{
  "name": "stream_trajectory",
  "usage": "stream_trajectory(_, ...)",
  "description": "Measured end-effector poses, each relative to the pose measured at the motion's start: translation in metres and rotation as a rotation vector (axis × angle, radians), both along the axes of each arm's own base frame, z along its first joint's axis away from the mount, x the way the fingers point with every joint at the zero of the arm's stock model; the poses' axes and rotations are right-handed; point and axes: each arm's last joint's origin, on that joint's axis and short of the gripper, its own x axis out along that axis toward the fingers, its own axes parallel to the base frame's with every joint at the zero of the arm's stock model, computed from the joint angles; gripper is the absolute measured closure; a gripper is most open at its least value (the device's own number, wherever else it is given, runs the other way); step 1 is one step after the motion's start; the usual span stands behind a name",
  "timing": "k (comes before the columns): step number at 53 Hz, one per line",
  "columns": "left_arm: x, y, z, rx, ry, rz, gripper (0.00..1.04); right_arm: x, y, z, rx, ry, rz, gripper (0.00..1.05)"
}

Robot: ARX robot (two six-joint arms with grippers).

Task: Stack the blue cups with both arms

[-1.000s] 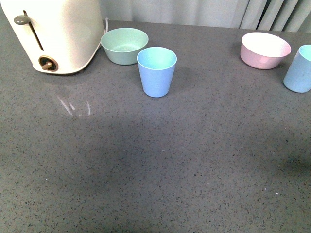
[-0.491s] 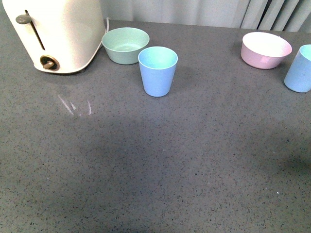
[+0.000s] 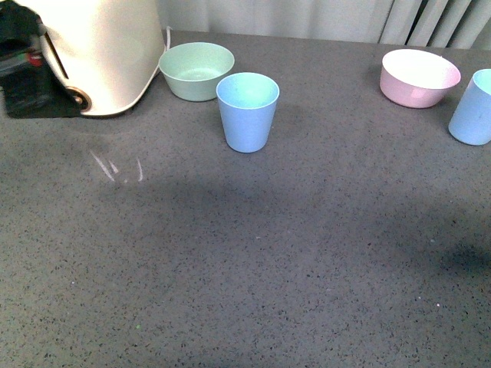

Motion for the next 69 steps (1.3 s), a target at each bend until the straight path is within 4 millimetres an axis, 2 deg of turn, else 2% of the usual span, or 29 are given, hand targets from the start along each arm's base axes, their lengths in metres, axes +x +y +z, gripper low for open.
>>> stream_trajectory(13, 0.032, -0.046, 0.008, 0.000, -0.011, -0.061, 0.09, 0.000, 0.000, 0.000, 0.000, 0.000, 0.000, 0.09)
stream_trajectory(16, 0.040, -0.060, 0.005, 0.006, 0.001, -0.084, 0.09, 0.000, 0.000, 0.000, 0.000, 0.000, 0.000, 0.09)
stream_trajectory(24, 0.055, -0.081, -0.005, 0.011, 0.028, -0.096, 0.09, 0.000, 0.000, 0.000, 0.000, 0.000, 0.000, 0.09)
stream_trajectory(37, 0.070, -0.103, -0.005, 0.003, 0.030, -0.110, 0.09, 0.000, 0.000, 0.000, 0.000, 0.000, 0.000, 0.09)
stream_trajectory(43, 0.081, -0.113, -0.011, 0.008, 0.049, -0.107, 0.09, 0.000, 0.000, 0.000, 0.000, 0.000, 0.000, 0.09)
stream_trajectory(69, 0.124, -0.135, -0.035, 0.030, 0.091, -0.030, 0.09, 0.000, 0.000, 0.000, 0.000, 0.000, 0.000, 0.09)
